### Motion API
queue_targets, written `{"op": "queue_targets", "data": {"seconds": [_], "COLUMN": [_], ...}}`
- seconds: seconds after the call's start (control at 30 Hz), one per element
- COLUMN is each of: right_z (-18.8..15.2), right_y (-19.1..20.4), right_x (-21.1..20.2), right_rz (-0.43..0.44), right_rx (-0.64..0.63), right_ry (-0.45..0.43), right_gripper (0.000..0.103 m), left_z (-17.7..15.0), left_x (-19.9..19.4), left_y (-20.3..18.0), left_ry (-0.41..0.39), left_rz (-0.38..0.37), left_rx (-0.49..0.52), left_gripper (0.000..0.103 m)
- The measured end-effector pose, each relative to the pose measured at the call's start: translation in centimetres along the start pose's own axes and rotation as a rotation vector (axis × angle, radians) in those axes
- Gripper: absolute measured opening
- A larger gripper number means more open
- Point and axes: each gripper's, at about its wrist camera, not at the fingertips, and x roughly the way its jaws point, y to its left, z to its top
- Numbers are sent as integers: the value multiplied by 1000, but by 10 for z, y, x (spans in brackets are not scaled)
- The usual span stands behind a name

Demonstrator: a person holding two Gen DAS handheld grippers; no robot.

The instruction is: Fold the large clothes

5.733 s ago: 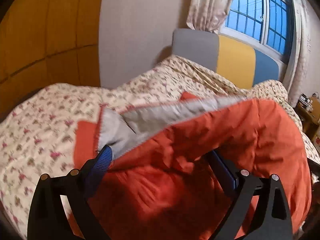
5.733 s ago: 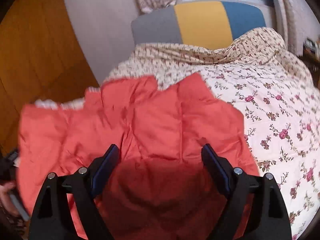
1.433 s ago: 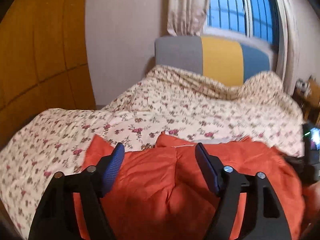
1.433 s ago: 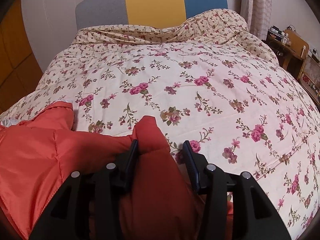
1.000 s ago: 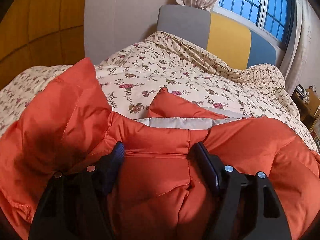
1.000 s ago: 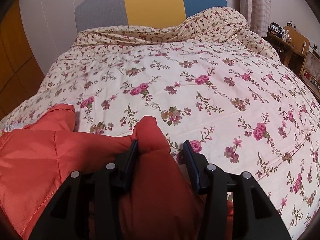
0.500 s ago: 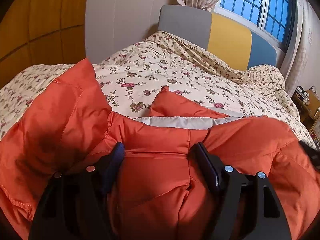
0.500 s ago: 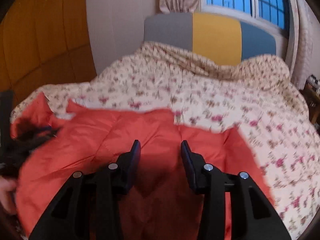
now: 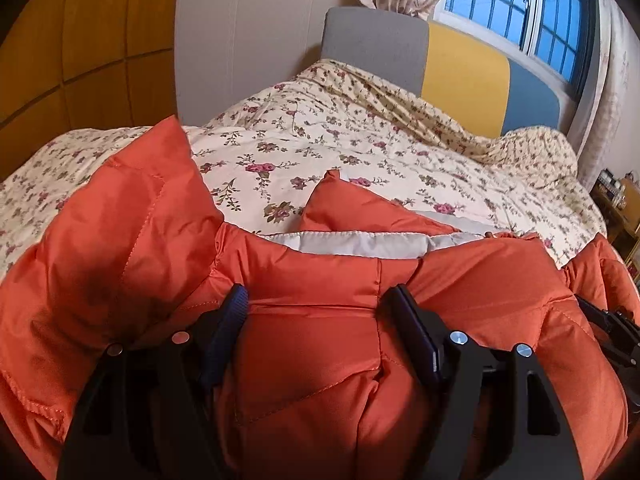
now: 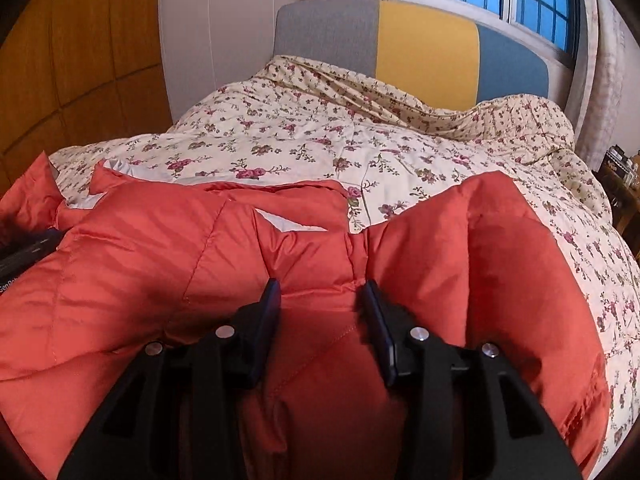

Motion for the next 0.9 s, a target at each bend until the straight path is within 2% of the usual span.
{"op": "queue_targets", "data": {"seconds": [0.03,0.1,0.13,0.23,0.3,0.37,0.4,0.47,0.53,0.57,0.63,0.7,0.9], "right_z": [3,7,9,17,22,25,26,27,22,19,9,0,-11], "right_y": [0,-2,-4,-7,3,17,24,35,40,41,41,42,48], "right_x": [-2,-13,-22,-66,-82,-86,-84,-73,-55,-49,-37,-31,-20], "right_rz": [-2,6,25,92,119,143,148,125,111,112,121,120,86], "right_rx": [-8,12,41,172,194,192,183,161,168,176,193,201,175], "right_ry": [19,30,19,-64,-95,-94,-88,-67,-25,-12,7,-3,-20], "right_gripper": [43,43,43,44,44,44,44,44,44,44,48,49,49], "left_z": [2,5,5,4,0,-3,-3,-6,-9,-14,-22,-26,-33], "left_x": [-2,-16,-27,-71,-89,-93,-91,-79,-64,-51,-38,-37,-29], "left_y": [-1,-2,-1,1,-4,-17,-23,-36,-36,-32,-24,-24,-31], "left_ry": [14,43,29,-77,-119,-134,-134,-124,-90,-47,-23,-49,-61], "left_rz": [16,22,13,40,31,20,26,111,178,199,193,197,233], "left_rx": [7,9,-8,-108,-153,-143,-118,-31,-7,-19,-48,-43,-16], "left_gripper": [81,82,82,82,82,82,82,82,82,82,85,86,87]}}
